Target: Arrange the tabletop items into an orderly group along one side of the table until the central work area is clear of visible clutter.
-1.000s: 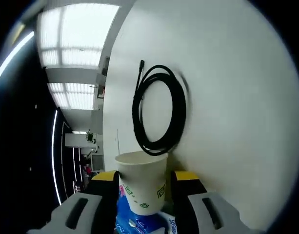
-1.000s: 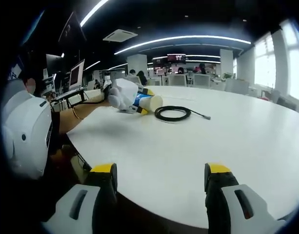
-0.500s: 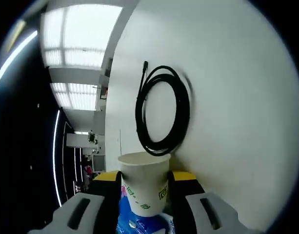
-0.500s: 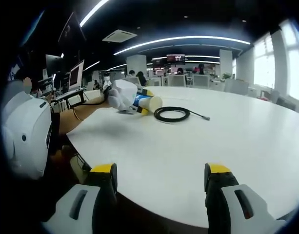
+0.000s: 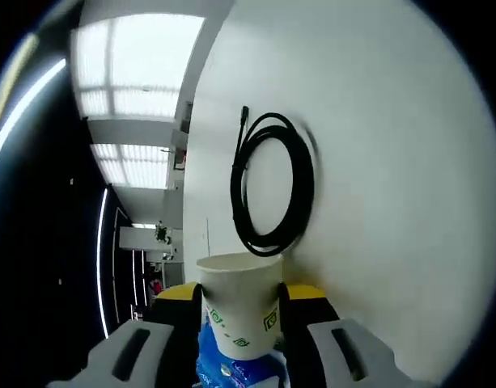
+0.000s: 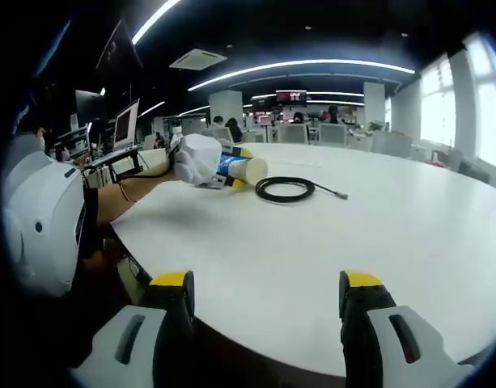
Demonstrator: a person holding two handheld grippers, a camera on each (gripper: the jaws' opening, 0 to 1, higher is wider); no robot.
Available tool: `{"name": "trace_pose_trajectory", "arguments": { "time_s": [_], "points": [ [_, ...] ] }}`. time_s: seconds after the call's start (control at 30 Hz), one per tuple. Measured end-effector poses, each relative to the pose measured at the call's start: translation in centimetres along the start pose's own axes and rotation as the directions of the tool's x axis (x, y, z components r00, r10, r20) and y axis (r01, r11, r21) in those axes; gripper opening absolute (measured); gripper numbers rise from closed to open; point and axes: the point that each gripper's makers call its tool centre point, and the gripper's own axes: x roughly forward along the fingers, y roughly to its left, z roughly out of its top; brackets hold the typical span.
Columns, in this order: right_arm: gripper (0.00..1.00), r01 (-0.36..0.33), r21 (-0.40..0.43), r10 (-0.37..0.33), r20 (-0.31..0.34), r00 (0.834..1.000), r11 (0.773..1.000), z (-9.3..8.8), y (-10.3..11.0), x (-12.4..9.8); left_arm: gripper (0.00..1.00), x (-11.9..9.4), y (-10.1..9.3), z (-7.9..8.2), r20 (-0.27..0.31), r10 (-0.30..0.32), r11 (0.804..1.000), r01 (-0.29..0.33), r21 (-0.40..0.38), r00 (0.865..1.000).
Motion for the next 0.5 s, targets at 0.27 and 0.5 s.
{"name": "trace_pose_trajectory", "arguments": {
  "time_s": [0.27,0.5],
  "points": [
    [0.70,-0.003,-0.004,0.003,-0.001,1.000,1.000,0.1,0.1,0.1,0.36,-0.5,0.7,-0.2,0.006,0.033,0.999,-0.033,0.004,0.999],
    [0.70,-0.006,-0.005,0.006,-0.001,1.000,1.000,0.2,0.3,0.3,0.36,-1.2,1.6,-1.0,-0.004,0.064,0.998,-0.063,0.011,0.998]
  ]
}}
